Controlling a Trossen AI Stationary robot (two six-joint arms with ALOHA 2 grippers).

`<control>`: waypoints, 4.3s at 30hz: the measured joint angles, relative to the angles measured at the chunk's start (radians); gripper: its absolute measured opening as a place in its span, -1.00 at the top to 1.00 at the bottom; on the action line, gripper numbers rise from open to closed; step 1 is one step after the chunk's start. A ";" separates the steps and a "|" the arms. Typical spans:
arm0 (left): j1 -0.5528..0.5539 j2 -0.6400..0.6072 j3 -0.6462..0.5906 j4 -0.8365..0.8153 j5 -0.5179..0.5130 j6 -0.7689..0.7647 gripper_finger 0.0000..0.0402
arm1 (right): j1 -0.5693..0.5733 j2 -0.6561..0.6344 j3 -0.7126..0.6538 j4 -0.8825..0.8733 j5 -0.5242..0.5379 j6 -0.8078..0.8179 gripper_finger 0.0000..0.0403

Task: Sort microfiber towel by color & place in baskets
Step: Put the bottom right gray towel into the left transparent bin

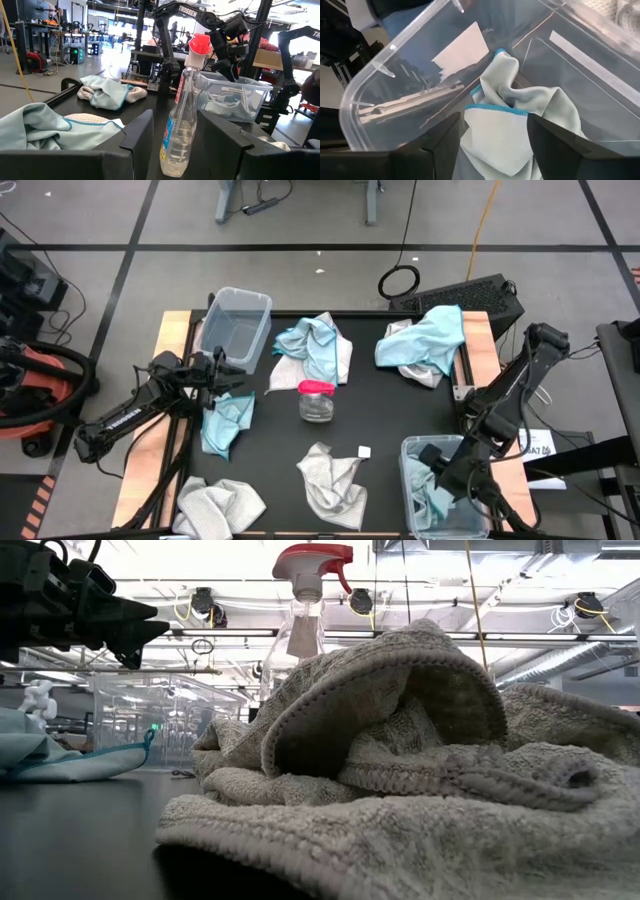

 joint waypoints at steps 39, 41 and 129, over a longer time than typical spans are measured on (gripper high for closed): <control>0.000 0.000 0.000 0.000 0.000 0.000 0.20 | -0.014 -0.477 0.000 0.002 0.807 -0.293 -0.08; 0.000 0.000 0.000 0.000 0.000 0.000 0.20 | -0.028 -0.486 0.000 0.004 0.872 -0.309 -0.08; -0.002 0.000 0.000 0.204 -0.263 -0.359 0.20 | -0.577 0.643 0.225 0.598 0.150 -0.245 -0.08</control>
